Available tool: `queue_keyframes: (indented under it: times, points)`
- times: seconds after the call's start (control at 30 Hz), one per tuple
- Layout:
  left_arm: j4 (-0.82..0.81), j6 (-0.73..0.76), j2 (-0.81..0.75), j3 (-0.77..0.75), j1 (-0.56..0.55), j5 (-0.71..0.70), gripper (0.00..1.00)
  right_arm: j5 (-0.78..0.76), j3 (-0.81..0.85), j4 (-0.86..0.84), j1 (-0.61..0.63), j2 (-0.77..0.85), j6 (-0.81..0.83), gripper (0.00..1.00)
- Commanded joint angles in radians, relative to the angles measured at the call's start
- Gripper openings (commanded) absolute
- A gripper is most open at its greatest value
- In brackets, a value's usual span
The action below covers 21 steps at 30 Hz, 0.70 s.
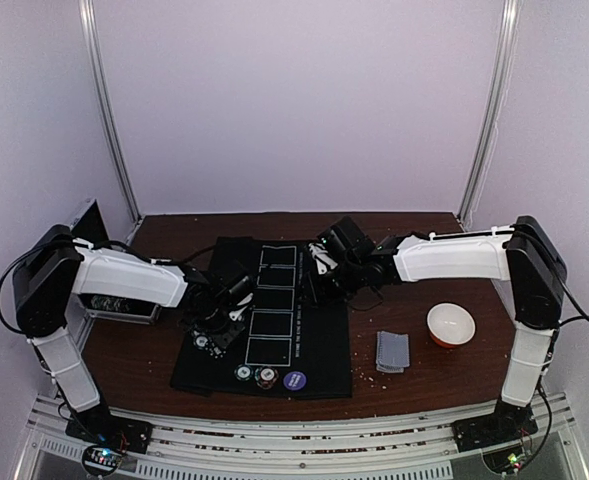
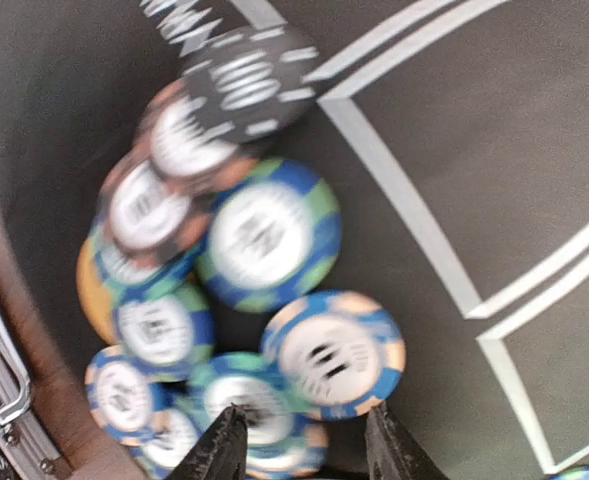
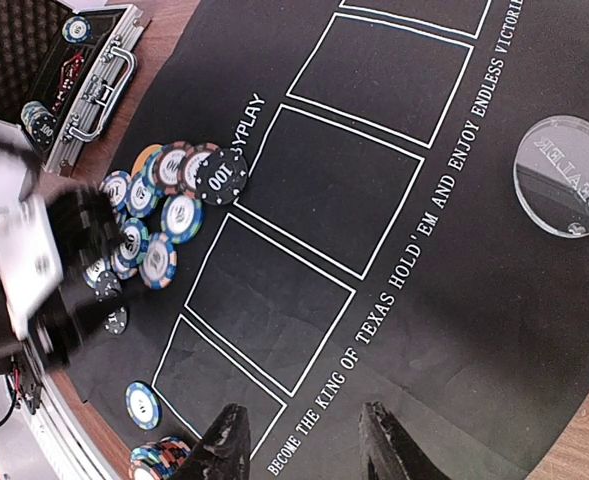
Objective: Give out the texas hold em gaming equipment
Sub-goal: Adjust the poker chips pile in the big blind area.
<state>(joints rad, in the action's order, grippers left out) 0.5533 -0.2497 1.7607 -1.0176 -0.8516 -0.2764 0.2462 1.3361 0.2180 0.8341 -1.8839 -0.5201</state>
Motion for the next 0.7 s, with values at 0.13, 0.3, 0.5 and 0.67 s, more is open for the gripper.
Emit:
queue_keyframes:
  times: [0.13, 0.3, 0.5, 0.67]
  points:
    - [0.082, -0.014, -0.049, 0.045, 0.072, -0.040, 0.43, -0.018, -0.008, 0.032, -0.004, 0.037, 0.018, 0.40]
    - [0.058, 0.031, -0.104, 0.000, 0.072, 0.032, 0.47, -0.013, -0.008, 0.033, -0.004, 0.035, 0.018, 0.41]
    - [0.012, 0.083, -0.060, -0.152, 0.072, 0.099, 0.51, -0.015, -0.015, 0.034, -0.004, 0.044, 0.016, 0.41]
    - [0.005, 0.090, 0.095, -0.267, 0.072, 0.056, 0.57, -0.014, -0.028, 0.036, -0.003, 0.053, 0.018, 0.41]
